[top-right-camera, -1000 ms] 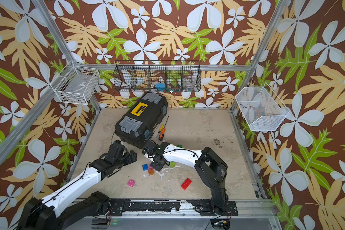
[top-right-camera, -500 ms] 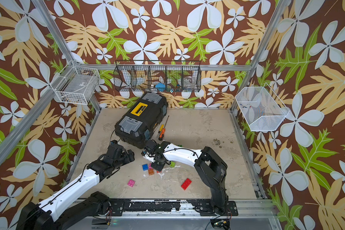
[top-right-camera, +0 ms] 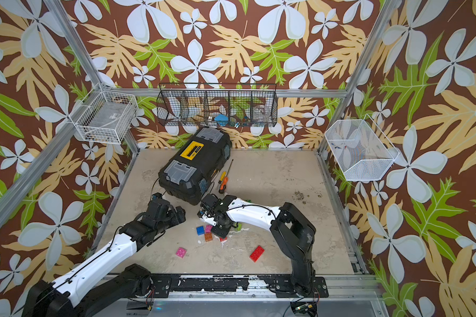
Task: Assemble the letter h with lego
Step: Assemble the lego brick with the lego brick.
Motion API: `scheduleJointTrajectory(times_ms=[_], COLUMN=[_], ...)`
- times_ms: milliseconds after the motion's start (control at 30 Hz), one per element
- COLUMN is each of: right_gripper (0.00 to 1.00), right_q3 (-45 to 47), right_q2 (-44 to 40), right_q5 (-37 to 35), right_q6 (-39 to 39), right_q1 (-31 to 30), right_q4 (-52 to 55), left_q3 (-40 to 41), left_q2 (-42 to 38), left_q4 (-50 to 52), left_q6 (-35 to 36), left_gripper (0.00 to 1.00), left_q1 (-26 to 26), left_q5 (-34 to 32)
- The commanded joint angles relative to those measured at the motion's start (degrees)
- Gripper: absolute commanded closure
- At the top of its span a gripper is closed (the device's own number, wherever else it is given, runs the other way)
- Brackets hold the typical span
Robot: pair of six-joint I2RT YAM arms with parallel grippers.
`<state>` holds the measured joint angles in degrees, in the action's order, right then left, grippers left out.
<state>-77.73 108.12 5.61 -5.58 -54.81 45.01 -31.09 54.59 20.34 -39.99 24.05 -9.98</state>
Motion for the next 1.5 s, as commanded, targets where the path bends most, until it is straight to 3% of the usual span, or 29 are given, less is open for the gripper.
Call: scheduleJointTrajectory(times_ms=[0, 100, 233, 367, 1467], right_gripper=[0.71, 0.71, 0.72, 0.72, 0.74], right_q3=[-1.30, -2.86, 1.99, 5.76, 9.56], right_q2=[-0.32, -0.87, -6.06, -8.62, -3.71], right_q5=[-0.50, -0.59, 3.66, 1.59, -1.57], right_q6=[3.14, 12.56, 25.20, 32.56, 36.33], right_q1=[0.38, 0.77, 0.67, 0.50, -1.60], right_q4=[2.07, 2.80, -3.87, -6.91, -7.05], left_q3=[0.14, 0.24, 0.29, 0.33, 0.68], left_q2=[-0.52, -0.72, -0.63, -0.45, -0.99], left_q4=[0.12, 0.03, -0.13, -0.29, -0.83], left_q6=[0.61, 0.52, 0.52, 0.52, 0.53], left_gripper=[0.07, 0.07, 0.07, 0.07, 0.07], left_q1=[-0.14, -0.15, -0.14, -0.15, -0.15], left_q5=[-0.44, -0.35, -0.24, 0.02, 0.92])
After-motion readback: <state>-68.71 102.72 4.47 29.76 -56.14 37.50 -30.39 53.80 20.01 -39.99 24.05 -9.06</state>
